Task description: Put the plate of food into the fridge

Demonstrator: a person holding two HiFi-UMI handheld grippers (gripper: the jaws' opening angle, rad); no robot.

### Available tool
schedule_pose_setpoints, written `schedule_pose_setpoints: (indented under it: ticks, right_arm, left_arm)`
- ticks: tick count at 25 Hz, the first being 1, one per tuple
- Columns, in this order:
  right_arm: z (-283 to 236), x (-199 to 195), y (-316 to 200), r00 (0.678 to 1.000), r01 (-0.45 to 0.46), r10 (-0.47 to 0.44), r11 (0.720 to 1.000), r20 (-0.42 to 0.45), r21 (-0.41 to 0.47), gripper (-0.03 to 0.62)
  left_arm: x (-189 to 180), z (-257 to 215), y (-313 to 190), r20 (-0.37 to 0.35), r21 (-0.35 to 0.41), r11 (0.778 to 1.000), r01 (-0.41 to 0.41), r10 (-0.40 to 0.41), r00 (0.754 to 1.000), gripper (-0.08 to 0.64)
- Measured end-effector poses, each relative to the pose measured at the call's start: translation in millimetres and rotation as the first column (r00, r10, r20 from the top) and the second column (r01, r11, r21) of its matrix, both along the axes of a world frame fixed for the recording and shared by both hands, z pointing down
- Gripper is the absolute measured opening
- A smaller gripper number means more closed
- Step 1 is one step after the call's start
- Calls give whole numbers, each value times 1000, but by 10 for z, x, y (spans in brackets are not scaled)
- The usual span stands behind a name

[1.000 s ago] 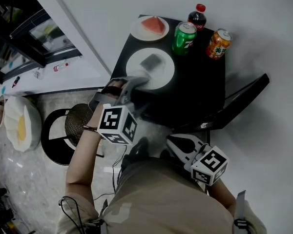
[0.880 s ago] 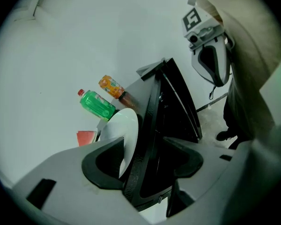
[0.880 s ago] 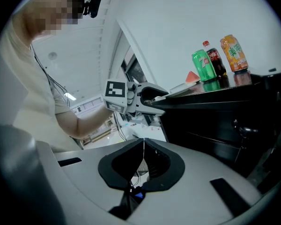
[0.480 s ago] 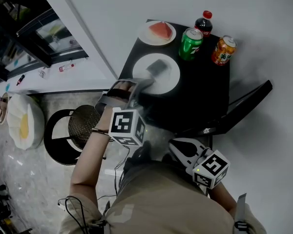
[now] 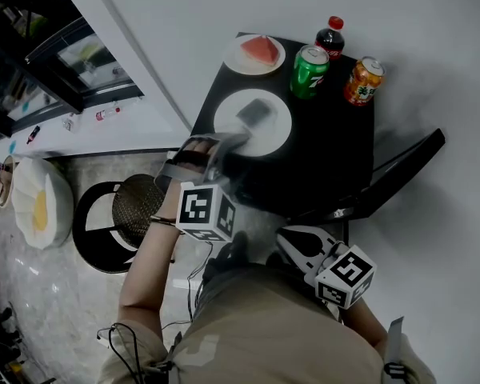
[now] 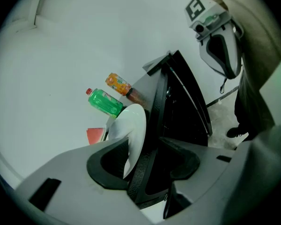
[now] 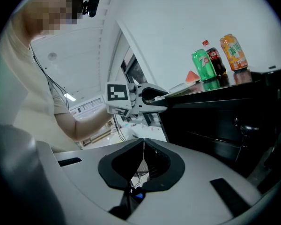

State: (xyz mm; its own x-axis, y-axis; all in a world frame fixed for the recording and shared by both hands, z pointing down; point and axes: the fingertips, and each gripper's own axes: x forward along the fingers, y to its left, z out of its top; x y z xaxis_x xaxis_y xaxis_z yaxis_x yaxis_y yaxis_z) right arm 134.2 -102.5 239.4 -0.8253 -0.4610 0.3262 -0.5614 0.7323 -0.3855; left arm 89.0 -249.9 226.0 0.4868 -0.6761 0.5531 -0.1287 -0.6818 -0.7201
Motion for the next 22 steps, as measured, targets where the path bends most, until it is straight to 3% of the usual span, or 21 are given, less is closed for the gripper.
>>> schedule_pose_setpoints:
  ticks: [13,22]
  right_arm:
    - [43,72,-81,999,-44,43,999,-15,-24,21]
    - [36,107,-207,996,-93,94,993,8,-68,21]
  left_arm:
    - [-63,-131,79,-138,11,1000,18,-17,990,91]
    - [-100,-151,146,-175,38,999,-8,14,985,83]
